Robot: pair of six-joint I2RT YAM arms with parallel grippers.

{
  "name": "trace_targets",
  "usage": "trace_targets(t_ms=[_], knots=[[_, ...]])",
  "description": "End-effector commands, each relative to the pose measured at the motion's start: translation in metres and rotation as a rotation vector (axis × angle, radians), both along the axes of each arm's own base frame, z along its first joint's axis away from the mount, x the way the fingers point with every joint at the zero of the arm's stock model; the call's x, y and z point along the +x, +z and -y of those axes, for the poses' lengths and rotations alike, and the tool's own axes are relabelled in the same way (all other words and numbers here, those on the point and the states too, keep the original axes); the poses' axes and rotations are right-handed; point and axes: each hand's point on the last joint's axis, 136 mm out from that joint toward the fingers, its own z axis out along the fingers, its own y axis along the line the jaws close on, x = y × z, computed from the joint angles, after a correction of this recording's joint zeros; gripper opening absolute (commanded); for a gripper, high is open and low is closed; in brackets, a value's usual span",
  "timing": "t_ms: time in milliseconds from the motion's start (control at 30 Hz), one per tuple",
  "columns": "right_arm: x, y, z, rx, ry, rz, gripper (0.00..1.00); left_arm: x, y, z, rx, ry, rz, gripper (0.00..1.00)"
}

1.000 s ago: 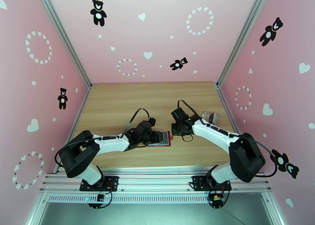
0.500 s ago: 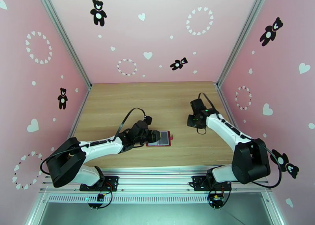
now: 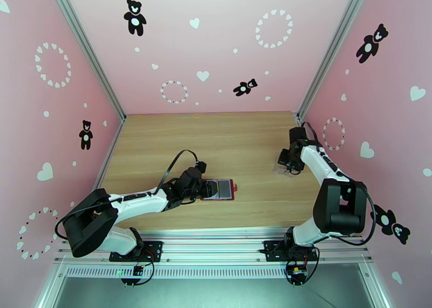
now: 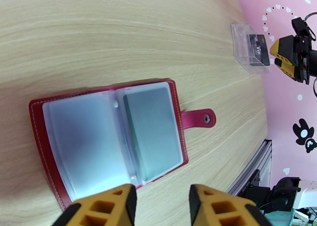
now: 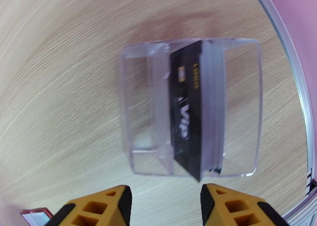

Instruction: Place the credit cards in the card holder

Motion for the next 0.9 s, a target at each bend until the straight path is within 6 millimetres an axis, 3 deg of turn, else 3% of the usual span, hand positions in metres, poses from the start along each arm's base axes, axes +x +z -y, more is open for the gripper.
trace_targets(t_ms=[0,233,433,633,867], knots=[[0.016,0.0,-0.005,0.043,0.011,0.008,0.53,-0.002,0.001,-0.002,0.007,-0.004,0.018,0.41],[0.037,-0.008,-0.015,0.064,0.05,-0.018,0.48,-0.002,0.0,-0.002,0.012,-0.004,0.019,0.42],[0.045,-0.034,-0.029,0.091,0.092,-0.078,0.43,-0.002,-0.003,0.0,0.016,-0.009,0.011,0.42],[0.045,-0.05,-0.04,0.069,0.129,-0.128,0.42,-0.002,-0.005,-0.001,0.017,-0.005,0.008,0.42],[0.029,-0.053,-0.078,0.114,0.222,-0.148,0.39,-0.002,-0.008,-0.001,0.019,-0.008,0.003,0.42]])
